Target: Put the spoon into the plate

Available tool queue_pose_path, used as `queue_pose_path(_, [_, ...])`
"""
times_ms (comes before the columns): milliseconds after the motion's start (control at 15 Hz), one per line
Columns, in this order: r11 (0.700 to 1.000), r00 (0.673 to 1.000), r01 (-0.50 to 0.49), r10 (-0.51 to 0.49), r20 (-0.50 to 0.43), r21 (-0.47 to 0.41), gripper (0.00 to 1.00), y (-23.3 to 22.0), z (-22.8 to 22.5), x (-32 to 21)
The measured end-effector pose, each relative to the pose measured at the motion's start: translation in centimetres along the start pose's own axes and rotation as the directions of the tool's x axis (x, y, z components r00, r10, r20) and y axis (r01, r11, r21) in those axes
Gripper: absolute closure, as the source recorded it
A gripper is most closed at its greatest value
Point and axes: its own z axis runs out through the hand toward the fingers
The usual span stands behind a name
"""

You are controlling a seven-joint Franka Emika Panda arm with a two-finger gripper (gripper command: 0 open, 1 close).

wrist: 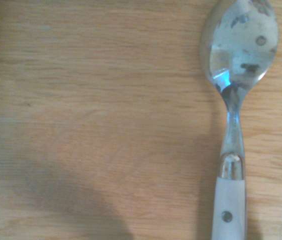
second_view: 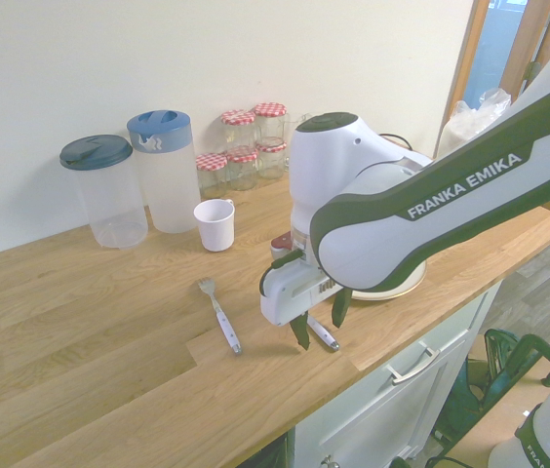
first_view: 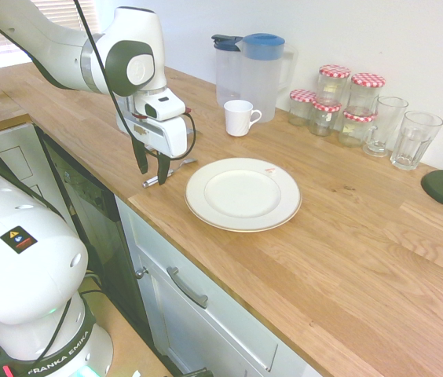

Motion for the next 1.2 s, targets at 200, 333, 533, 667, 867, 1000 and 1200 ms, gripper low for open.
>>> queue_pose_path(200, [1.0,1.0,0.001,-0.001,-0.003,0.006,1.0,-0.28,0.25,-0.11])
queue_pose_path(333, [1.0,1.0,0.002,-0.002,-0.005,0.006,1.0,-0.37,0.24,-0.31])
queue_pose_path(533, [1.0,1.0,-0.001,0.001,-0.005,0.006,1.0,-0.4,0.23,-0.38])
queue_pose_path(667, [1.0,1.0,-0.002,0.002,-0.006,0.006,1.0,-0.4,0.23,-0.37])
queue_pose_path(867, [1.0,1.0,-0.005,0.005,-0.006,0.008,1.0,-0.45,0.16,-0.36])
queue_pose_path(1000, [1.0,1.0,-0.007,0.007,-0.006,0.008,1.0,-0.45,0.15,-0.36])
queue_pose_path(1200, [1.0,1.0,-0.011,0.011,-0.007,0.009,1.0,-0.43,0.09,-0.27])
